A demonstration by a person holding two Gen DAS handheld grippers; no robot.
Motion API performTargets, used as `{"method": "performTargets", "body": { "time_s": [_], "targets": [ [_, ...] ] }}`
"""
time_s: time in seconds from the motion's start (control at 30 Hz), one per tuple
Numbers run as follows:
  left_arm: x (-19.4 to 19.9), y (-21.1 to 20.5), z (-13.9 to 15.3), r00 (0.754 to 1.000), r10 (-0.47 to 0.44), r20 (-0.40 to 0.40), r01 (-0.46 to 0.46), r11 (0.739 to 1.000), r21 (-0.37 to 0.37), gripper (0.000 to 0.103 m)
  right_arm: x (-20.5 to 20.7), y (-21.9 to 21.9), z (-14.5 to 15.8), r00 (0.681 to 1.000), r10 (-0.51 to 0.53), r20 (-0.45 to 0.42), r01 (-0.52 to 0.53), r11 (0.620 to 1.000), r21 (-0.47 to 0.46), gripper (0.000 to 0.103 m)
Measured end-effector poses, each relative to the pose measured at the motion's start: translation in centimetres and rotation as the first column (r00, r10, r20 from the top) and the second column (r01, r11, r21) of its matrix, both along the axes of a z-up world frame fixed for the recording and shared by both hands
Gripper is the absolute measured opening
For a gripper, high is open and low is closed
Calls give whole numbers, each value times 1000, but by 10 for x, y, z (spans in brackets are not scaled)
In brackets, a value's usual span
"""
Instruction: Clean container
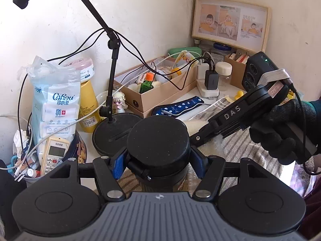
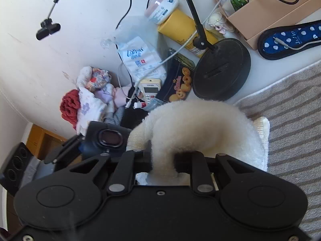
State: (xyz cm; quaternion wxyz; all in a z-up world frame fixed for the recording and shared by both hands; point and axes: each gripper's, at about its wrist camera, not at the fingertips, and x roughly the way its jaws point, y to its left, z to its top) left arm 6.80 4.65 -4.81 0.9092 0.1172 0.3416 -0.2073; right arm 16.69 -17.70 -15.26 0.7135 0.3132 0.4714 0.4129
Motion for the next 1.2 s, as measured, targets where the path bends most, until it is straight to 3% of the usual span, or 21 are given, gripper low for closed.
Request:
{"method": "performTargets", "body": {
  "time_s": [0.57, 0.8, 0.97, 1.2],
  "targets": [
    [-4, -12, -4, 1000, 5, -4, -5, 1000, 17, 64, 17, 16, -56, 996, 29, -79, -43, 982, -182, 17],
    [-2, -16, -5, 1000, 19, 5, -19, 1000, 21, 64, 17, 28, -71, 996, 65, -59, -79, 954, -290, 16],
    [1, -14, -5, 999, 33, 0, -33, 999, 13, 64, 17, 18, -75, 994, 41, -98, -62, 973, -224, 16],
    [4, -9, -5, 999, 50, -11, -50, 999, -6, 64, 8, -7, -65, 986, -6, -169, 6, 1000, 1, 17]
  ]
}}
